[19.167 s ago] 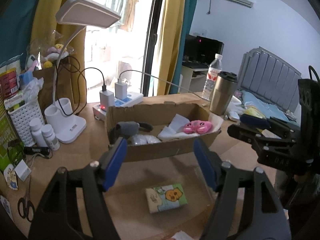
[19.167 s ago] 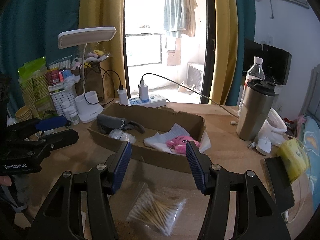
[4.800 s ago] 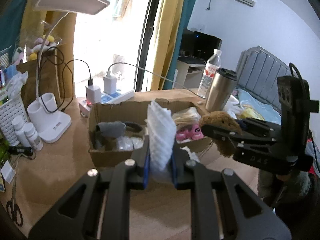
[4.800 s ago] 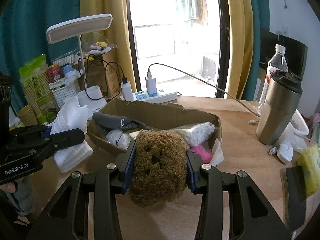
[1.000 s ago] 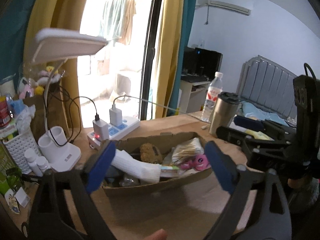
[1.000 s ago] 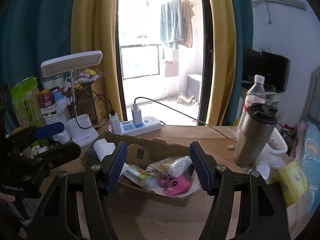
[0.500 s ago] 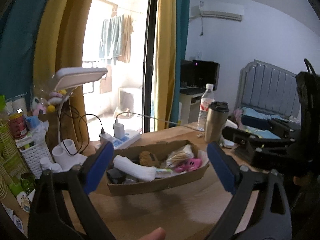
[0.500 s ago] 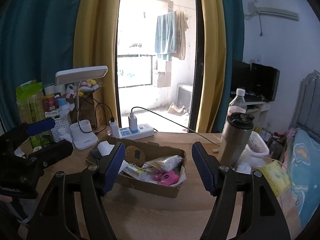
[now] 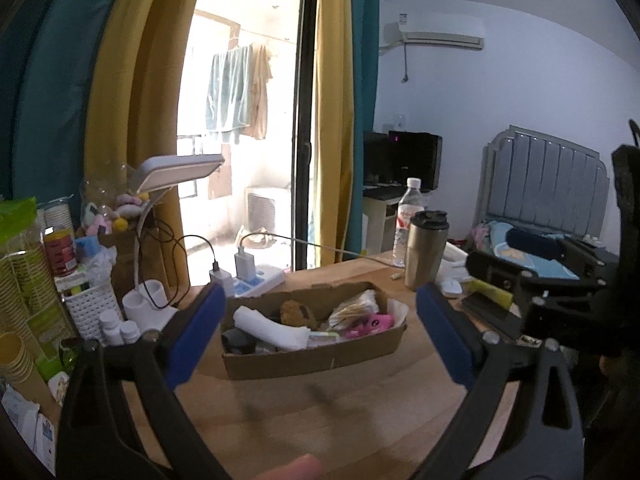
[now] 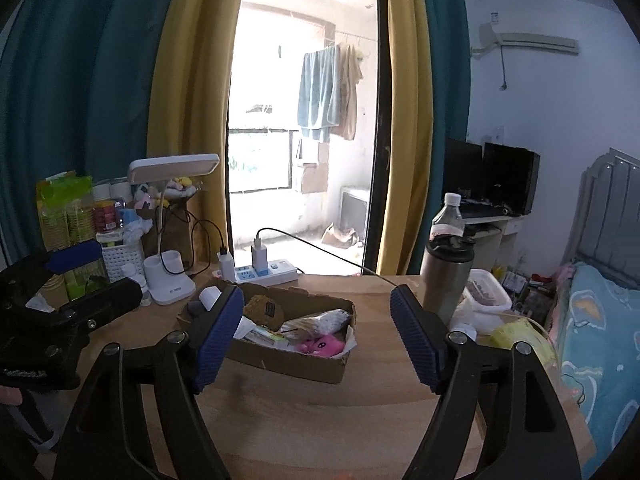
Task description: Organize soft objects
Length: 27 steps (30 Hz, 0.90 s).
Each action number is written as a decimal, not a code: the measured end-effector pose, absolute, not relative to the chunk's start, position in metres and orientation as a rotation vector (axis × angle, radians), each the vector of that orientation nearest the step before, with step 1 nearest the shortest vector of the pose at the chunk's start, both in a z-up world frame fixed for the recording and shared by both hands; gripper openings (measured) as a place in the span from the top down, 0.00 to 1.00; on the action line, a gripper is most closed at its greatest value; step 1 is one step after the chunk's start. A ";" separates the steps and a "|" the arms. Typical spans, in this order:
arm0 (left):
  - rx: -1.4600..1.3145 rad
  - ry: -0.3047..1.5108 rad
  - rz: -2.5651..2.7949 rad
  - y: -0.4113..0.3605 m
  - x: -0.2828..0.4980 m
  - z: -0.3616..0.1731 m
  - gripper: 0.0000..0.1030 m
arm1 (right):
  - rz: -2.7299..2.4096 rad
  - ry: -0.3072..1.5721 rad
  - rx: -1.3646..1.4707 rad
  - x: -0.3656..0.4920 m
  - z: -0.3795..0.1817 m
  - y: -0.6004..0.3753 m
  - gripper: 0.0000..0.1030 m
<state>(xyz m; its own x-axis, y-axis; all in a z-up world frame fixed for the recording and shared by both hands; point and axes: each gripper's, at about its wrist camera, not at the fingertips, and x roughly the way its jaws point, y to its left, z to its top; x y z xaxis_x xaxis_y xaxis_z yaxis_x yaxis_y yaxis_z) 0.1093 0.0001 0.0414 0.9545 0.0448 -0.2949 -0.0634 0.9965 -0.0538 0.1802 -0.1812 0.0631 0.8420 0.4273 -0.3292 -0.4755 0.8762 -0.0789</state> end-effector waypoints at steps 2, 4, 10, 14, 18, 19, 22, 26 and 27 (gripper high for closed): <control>-0.068 0.300 0.063 -0.001 0.105 0.040 0.05 | 0.466 0.294 -0.165 0.173 0.063 -0.184 0.23; -0.068 0.297 0.071 -0.004 0.101 0.039 0.05 | 0.451 0.273 -0.168 0.165 0.062 -0.189 0.23; -0.076 0.262 0.097 -0.006 0.087 0.035 0.05 | 0.429 0.253 -0.177 0.153 0.056 -0.196 0.23; -0.077 0.251 0.098 -0.008 0.082 0.034 0.05 | 0.424 0.257 -0.174 0.150 0.052 -0.198 0.22; -0.074 0.244 0.096 -0.009 0.081 0.036 0.05 | 0.424 0.257 -0.173 0.150 0.052 -0.198 0.22; -0.075 0.242 0.094 -0.009 0.080 0.036 0.05 | 0.424 0.256 -0.172 0.149 0.051 -0.198 0.22; -0.066 0.234 0.093 -0.011 0.079 0.037 0.05 | 0.426 0.258 -0.172 0.149 0.051 -0.198 0.22; -0.060 0.231 0.098 -0.012 0.078 0.037 0.05 | 0.431 0.266 -0.170 0.148 0.049 -0.198 0.22; -0.060 0.231 0.100 -0.012 0.078 0.037 0.05 | 0.431 0.267 -0.170 0.148 0.049 -0.198 0.22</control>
